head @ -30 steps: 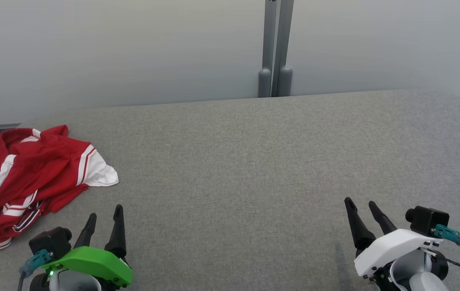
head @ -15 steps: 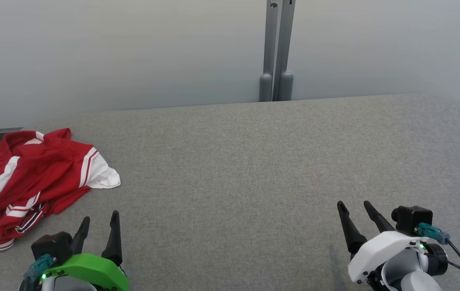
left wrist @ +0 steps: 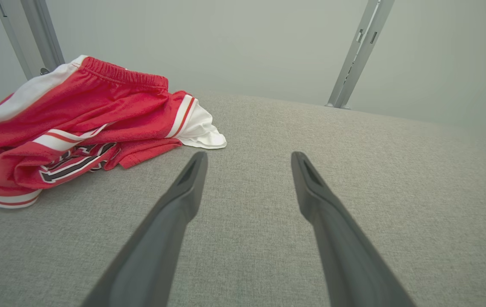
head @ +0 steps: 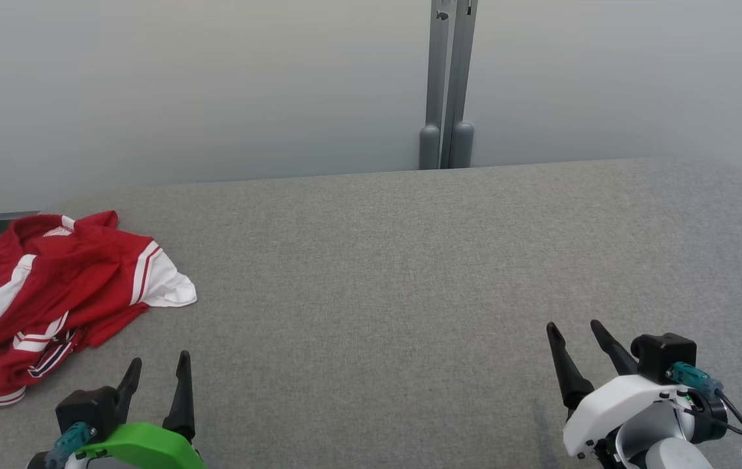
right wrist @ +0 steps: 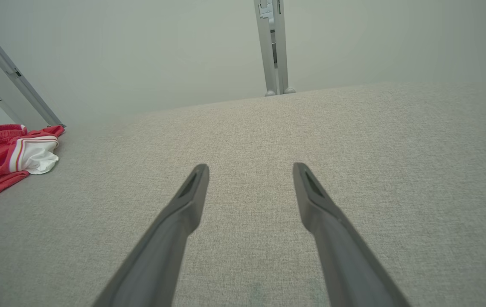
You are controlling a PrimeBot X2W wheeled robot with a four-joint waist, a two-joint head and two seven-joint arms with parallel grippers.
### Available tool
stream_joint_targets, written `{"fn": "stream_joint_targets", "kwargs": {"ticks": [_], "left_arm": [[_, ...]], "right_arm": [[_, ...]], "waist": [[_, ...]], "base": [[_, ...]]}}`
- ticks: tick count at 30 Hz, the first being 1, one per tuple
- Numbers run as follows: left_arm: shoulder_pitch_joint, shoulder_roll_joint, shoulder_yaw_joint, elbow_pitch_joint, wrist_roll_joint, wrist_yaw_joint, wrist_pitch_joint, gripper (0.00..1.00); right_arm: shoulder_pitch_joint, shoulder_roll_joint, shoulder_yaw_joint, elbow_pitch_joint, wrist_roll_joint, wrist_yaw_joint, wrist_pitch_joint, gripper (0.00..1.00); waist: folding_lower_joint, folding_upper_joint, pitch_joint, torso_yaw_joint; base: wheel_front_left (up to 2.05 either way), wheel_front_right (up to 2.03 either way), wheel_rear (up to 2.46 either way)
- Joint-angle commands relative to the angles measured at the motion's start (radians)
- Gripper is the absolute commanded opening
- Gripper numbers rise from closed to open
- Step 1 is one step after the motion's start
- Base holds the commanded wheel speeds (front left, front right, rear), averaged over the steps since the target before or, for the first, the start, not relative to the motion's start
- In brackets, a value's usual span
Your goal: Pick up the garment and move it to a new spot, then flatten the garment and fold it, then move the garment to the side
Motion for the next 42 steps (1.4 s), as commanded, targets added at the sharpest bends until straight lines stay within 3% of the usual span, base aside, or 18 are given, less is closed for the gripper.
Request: {"fn": "stream_joint_targets", "kwargs": {"ticks": [1,29,42], "left_arm": [[0.009,0.009,-0.002,-0.005,0.019,0.002,-0.01,1.0],[0.062,0.013,-0.009,-0.059,0.108,0.032,-0.018,1.0],[0.07,0.019,-0.018,-0.084,0.093,0.04,-0.006,1.0]], "right_arm": [[-0.005,-0.004,-0.001,-0.006,-0.018,0.0,-0.011,1.0],[-0.002,-0.006,0.024,0.013,-0.2,0.0,-0.08,1.0],[-0.008,-0.006,0.022,0.023,-0.197,0.0,-0.077,1.0]], "waist": [[0.0,-0.0001,-0.001,0.0],[0.0,-0.0001,-0.025,0.003],[0.0,-0.0001,-0.02,0.005]], "base": [[0.0,0.0,0.0],[0.0,0.0,0.0],[0.0,0.0,0.0]]}}
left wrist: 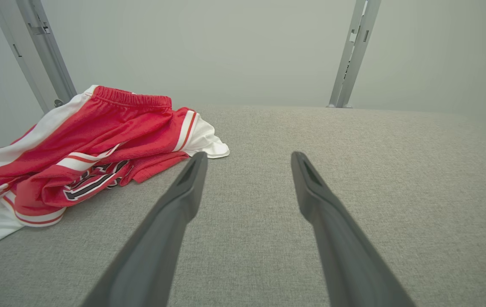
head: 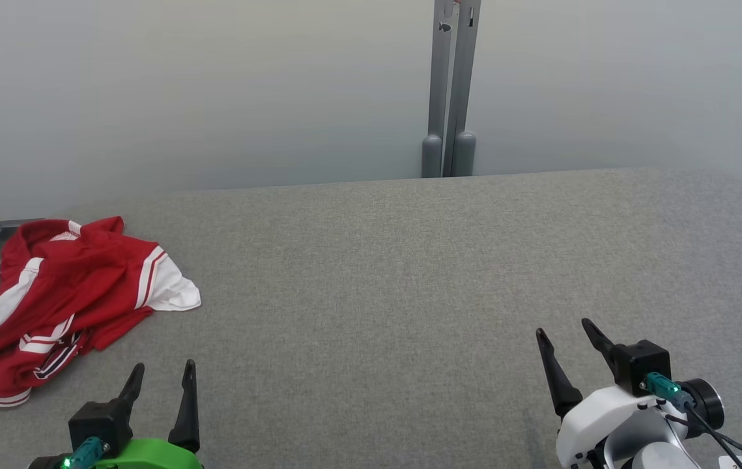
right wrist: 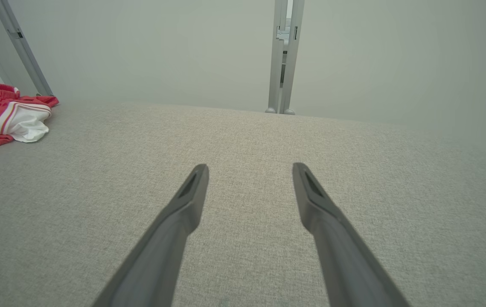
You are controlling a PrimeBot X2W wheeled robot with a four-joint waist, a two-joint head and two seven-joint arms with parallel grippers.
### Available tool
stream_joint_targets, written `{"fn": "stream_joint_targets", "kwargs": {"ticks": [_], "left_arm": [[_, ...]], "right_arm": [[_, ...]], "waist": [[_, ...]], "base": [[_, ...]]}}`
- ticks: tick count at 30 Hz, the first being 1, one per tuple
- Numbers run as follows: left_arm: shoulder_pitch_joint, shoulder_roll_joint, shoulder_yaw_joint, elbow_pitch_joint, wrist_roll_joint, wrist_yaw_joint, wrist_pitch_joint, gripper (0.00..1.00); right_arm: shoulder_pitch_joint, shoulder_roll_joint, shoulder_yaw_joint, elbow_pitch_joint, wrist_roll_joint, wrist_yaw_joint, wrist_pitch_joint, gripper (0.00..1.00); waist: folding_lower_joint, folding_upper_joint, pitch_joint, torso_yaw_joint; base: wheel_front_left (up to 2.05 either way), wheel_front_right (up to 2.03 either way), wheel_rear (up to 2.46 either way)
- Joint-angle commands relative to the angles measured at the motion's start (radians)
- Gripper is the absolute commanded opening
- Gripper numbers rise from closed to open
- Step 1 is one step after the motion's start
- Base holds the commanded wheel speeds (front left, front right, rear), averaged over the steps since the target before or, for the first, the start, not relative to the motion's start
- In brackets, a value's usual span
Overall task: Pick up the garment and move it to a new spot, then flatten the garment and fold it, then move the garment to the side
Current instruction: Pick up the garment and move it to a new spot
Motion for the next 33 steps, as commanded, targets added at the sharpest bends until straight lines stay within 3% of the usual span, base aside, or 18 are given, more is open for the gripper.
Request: {"fn": "stream_joint_targets", "kwargs": {"ticks": [1,12,33], "left_arm": [[0.012,0.008,-0.001,-0.005,-0.007,0.006,0.004,1.0],[0.02,0.014,-0.004,-0.032,-0.013,0.022,0.023,1.0],[0.064,0.066,0.004,-0.103,-0.022,0.049,0.079,1.0]], "right_arm": [[-0.009,-0.004,-0.001,0.002,-0.001,0.0,0.0,1.0],[0.009,-0.004,0.003,0.003,0.026,0.0,-0.009,1.0],[0.006,-0.004,0.05,0.034,0.094,0.0,-0.046,1.0]], "waist": [[0.0,0.0,0.0,0.001],[0.0,0.0,0.001,0.08],[0.0,0.0,0.006,0.359]], "base": [[0.0,0.0,0.0],[0.0,0.0,0.0],[0.0,0.0,0.0]]}}
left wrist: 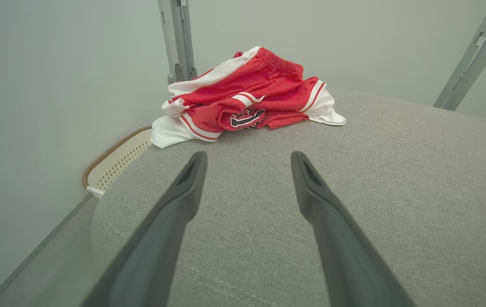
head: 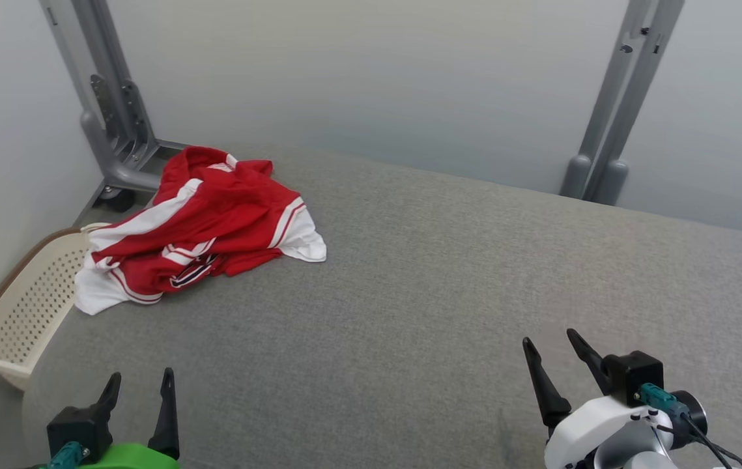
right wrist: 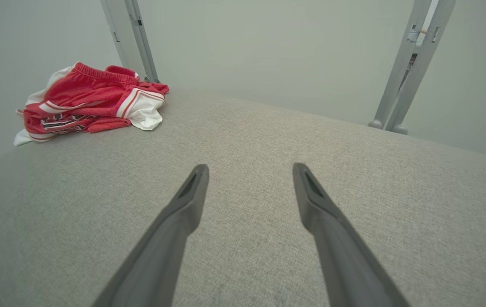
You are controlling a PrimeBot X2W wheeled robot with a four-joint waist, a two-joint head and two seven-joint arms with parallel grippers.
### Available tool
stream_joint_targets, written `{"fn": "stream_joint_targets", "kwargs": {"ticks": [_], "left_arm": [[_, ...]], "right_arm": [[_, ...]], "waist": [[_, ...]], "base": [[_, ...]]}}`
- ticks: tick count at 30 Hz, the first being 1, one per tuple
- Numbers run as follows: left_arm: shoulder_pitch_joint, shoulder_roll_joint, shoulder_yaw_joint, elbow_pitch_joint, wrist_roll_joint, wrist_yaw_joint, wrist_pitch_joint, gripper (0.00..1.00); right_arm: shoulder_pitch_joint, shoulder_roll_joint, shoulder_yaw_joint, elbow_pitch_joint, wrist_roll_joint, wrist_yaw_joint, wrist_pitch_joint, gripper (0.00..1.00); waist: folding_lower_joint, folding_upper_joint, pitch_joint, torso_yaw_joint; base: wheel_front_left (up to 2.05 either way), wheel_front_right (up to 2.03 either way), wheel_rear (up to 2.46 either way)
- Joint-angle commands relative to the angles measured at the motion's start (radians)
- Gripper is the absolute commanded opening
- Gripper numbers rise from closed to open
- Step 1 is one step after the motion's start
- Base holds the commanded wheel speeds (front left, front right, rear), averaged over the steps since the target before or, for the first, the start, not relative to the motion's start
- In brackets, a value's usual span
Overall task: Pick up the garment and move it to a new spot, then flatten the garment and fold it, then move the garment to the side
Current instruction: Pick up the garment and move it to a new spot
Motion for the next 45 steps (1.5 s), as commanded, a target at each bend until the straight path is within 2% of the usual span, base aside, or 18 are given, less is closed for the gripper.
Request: {"fn": "stream_joint_targets", "kwargs": {"ticks": [1,5,20,24,29,32,36,45], "left_arm": [[0.016,0.01,0.0,-0.006,-0.003,0.0,0.005,1.0],[0.018,0.021,0.0,-0.013,-0.005,-0.001,0.013,1.0],[0.02,0.027,0.01,-0.028,-0.023,0.01,-0.002,1.0],[-0.056,0.043,-0.018,-0.002,-0.018,-0.023,0.045,1.0],[-0.248,0.059,-0.089,0.119,-0.022,-0.109,0.198,1.0],[-0.399,0.059,-0.116,0.209,-0.022,-0.143,0.269,1.0],[-0.563,0.045,-0.128,0.332,-0.028,-0.158,0.329,1.0],[-0.824,0.072,-0.148,0.518,-0.029,-0.184,0.382,1.0]], "right_arm": [[0.0,-0.004,0.003,0.006,0.012,0.0,-0.009,1.0],[0.002,-0.003,0.011,0.016,0.022,0.0,-0.018,1.0],[-0.047,-0.004,0.059,0.045,0.027,0.0,-0.028,1.0],[-0.053,-0.004,0.057,0.045,0.023,0.0,-0.027,1.0],[-0.042,-0.004,0.045,0.021,0.003,0.0,-0.01,1.0],[-0.037,-0.004,0.052,-0.009,-0.022,0.0,0.019,1.0],[-0.062,-0.004,0.078,-0.061,-0.065,0.0,0.068,1.0],[-0.144,-0.05,0.163,-0.176,-0.099,0.0,0.156,1.0]], "waist": [[0.0,0.0,-0.001,0.058],[0.0,0.0,-0.001,0.103],[0.0,0.0,0.028,0.13],[0.0,0.0,0.032,0.132],[0.0,0.0,0.04,0.133],[0.0,0.0,0.065,0.107],[0.0,0.0,0.125,0.048],[0.0,0.0,0.285,-0.082]], "base": [[0.0,0.0,0.0],[0.0,0.0,0.0],[0.0,0.0,0.0],[0.0,0.0,0.0],[0.0,0.0,0.0],[0.0,0.0,0.0],[0.0,0.0,0.0],[0.0,0.0,0.0]]}}
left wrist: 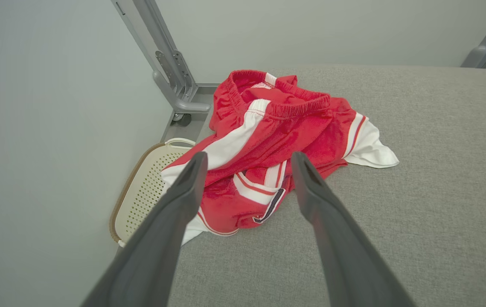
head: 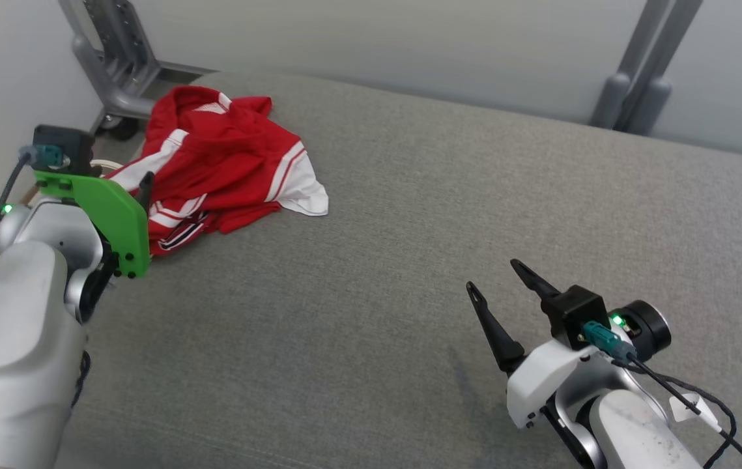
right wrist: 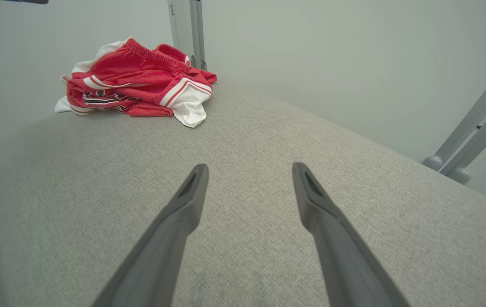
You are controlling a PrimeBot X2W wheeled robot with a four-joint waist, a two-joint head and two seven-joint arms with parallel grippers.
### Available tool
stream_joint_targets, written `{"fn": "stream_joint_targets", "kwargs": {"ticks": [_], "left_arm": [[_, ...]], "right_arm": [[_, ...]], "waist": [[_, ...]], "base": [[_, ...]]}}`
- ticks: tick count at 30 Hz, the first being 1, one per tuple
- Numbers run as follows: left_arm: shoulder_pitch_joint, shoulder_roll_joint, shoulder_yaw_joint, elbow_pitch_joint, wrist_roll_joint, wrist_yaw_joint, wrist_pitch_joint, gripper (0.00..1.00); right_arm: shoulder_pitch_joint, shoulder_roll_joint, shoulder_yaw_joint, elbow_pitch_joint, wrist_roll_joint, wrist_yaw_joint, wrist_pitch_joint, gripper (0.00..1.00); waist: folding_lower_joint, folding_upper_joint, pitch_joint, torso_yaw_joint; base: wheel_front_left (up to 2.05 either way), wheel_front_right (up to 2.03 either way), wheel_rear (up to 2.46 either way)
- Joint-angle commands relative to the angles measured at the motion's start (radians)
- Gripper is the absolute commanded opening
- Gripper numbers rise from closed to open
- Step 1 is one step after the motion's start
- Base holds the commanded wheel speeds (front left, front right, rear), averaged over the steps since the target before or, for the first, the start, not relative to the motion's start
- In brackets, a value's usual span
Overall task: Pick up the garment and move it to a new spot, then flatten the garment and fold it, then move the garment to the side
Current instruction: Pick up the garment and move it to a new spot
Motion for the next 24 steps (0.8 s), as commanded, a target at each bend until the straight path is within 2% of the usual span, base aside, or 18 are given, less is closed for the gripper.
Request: {"fn": "stream_joint_targets", "kwargs": {"ticks": [1,7,12,18,24], "left_arm": [[-0.063,0.018,-0.011,0.028,0.007,-0.008,-0.006,1.0],[-0.156,0.03,-0.037,0.1,0.023,-0.015,0.0,1.0],[-0.222,0.039,-0.038,0.174,0.019,-0.011,0.003,1.0],[-0.273,0.069,-0.048,0.263,0.054,0.05,0.012,1.0],[-0.293,0.083,-0.053,0.327,0.061,0.079,0.002,1.0]], "right_arm": [[-0.033,-0.023,0.021,-0.028,0.0,-0.001,0.017,1.0],[-0.077,-0.056,0.048,-0.077,0.009,-0.001,0.046,1.0],[-0.095,-0.056,0.065,-0.102,0.029,-0.001,0.059,1.0],[-0.084,-0.08,0.068,-0.12,0.027,-0.001,0.066,1.0],[-0.077,-0.085,0.071,-0.126,0.03,-0.001,0.072,1.0]], "waist": [[0.0,0.0,0.145,-0.123],[0.0,0.0,0.234,-0.159],[0.0,0.0,0.291,-0.176],[0.0,0.0,0.332,-0.186],[0.0,0.0,0.343,-0.196]], "base": [[0.0,0.0,0.0],[0.0,0.0,0.0],[0.0,0.0,0.0],[0.0,0.0,0.0],[0.0,0.0,0.0]]}}
